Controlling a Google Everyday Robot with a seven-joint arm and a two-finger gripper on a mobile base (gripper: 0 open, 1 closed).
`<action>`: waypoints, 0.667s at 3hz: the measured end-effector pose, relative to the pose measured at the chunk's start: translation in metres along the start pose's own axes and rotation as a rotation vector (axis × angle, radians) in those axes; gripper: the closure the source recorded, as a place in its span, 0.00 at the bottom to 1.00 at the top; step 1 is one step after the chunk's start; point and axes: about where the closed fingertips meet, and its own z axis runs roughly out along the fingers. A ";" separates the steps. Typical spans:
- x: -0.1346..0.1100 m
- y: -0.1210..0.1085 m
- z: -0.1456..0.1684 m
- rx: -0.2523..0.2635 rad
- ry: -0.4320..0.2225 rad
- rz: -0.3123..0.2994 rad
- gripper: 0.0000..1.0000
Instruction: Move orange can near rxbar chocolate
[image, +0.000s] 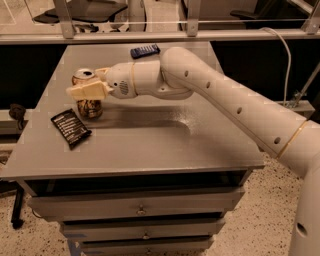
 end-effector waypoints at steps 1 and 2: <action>-0.002 0.001 -0.003 0.005 -0.005 -0.001 0.00; -0.006 -0.005 -0.028 0.064 -0.019 -0.007 0.00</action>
Offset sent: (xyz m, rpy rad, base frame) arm 0.0179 -0.0789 0.0199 0.0169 -0.0394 -0.1778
